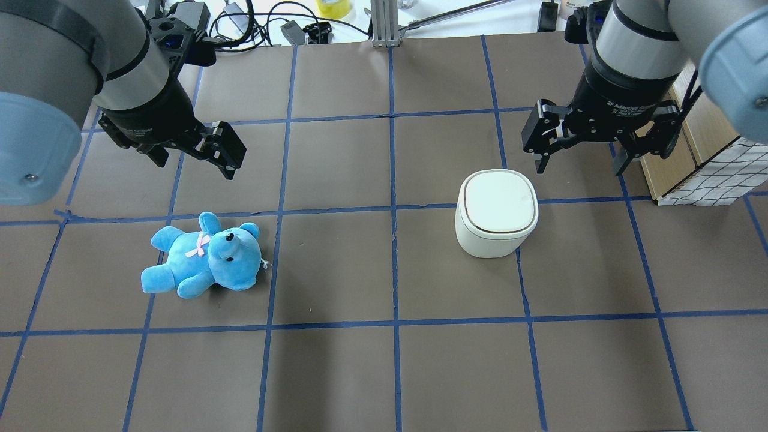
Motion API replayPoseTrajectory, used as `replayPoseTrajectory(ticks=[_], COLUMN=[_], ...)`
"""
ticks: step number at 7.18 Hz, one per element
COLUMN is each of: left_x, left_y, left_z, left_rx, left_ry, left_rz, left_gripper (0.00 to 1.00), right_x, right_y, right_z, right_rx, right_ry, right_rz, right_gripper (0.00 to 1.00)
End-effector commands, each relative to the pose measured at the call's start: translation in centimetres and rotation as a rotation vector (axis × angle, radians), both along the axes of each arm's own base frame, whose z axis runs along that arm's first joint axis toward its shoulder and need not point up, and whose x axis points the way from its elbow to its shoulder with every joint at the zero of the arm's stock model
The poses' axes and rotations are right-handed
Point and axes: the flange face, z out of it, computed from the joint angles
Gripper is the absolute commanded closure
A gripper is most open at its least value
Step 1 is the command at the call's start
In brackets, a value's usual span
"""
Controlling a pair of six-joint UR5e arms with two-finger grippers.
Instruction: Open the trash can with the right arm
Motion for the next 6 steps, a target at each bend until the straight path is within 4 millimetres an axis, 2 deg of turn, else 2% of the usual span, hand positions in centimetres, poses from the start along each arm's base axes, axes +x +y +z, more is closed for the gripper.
replayPoseTrajectory(ticks=[1,6], left_x=[0.0,0.0], left_y=[0.0,0.0], left_z=[0.0,0.0], left_rx=[0.0,0.0], left_ry=[0.0,0.0], left_rz=[0.0,0.0], left_gripper=[0.0,0.0], right_x=[0.02,0.13], right_y=[-0.03,-0.45], right_z=[0.11,-0.08], right_rx=[-0.004,-0.012], right_ry=[-0.002,-0.008], right_rz=[0.0,0.045], right_gripper=[0.0,0.0])
